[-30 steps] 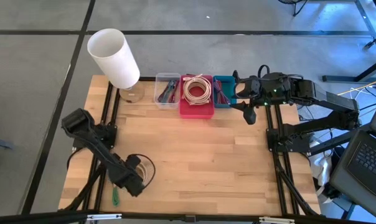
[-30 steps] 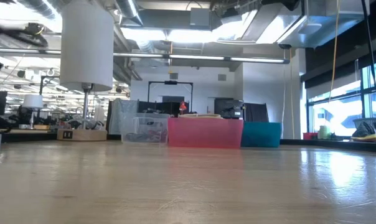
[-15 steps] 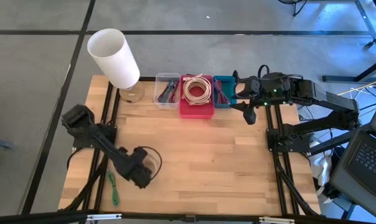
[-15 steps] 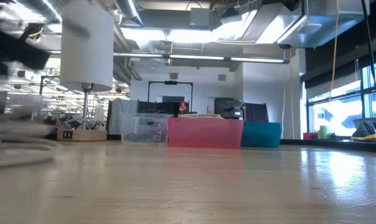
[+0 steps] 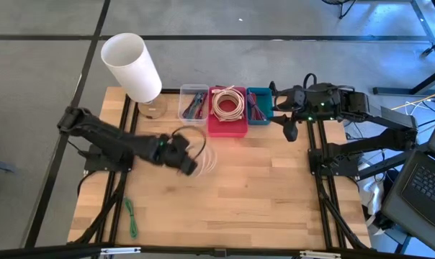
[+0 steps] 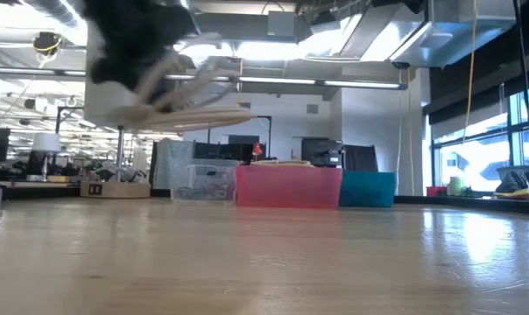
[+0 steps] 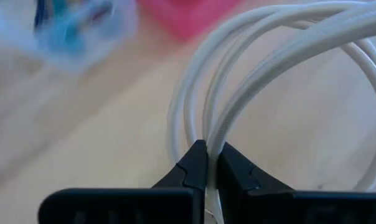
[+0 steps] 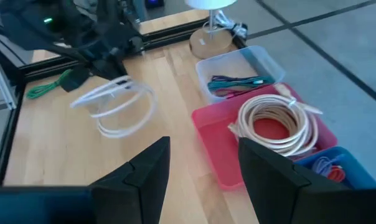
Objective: Pick & Place USB Port
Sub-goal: Put the brown HDMI cable into the red bin
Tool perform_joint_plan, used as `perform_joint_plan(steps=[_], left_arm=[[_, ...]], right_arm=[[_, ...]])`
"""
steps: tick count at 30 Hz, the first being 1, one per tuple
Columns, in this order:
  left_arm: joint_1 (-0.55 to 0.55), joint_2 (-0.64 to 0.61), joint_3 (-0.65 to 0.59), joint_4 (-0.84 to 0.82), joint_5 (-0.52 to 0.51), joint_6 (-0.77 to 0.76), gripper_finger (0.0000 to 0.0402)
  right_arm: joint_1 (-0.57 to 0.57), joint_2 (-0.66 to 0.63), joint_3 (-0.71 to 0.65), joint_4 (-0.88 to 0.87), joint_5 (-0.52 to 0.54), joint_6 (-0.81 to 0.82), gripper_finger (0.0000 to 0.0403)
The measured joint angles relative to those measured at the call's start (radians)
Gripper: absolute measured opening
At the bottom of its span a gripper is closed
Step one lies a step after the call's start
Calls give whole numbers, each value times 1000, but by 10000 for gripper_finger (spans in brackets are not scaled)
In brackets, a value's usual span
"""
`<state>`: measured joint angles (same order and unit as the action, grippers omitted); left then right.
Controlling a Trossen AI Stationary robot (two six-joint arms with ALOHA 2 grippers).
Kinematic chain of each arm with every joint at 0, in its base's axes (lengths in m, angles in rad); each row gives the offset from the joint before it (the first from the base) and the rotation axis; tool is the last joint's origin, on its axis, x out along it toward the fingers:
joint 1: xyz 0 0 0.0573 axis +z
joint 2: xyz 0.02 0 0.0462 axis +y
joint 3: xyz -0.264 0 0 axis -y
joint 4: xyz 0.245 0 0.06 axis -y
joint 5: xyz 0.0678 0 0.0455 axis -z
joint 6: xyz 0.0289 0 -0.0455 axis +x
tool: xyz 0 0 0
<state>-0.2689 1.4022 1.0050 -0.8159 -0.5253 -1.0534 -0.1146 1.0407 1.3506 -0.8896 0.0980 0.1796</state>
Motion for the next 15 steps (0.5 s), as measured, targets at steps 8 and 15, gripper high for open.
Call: perform_joint_plan(steps=[8, 15], left_arm=[[375, 25, 82, 217, 109, 494, 11], [617, 128, 282, 242, 184, 761, 11]], right_arm=[[0, -60, 0, -48, 44, 66, 193], [0, -77, 0, -60, 67, 79, 193]])
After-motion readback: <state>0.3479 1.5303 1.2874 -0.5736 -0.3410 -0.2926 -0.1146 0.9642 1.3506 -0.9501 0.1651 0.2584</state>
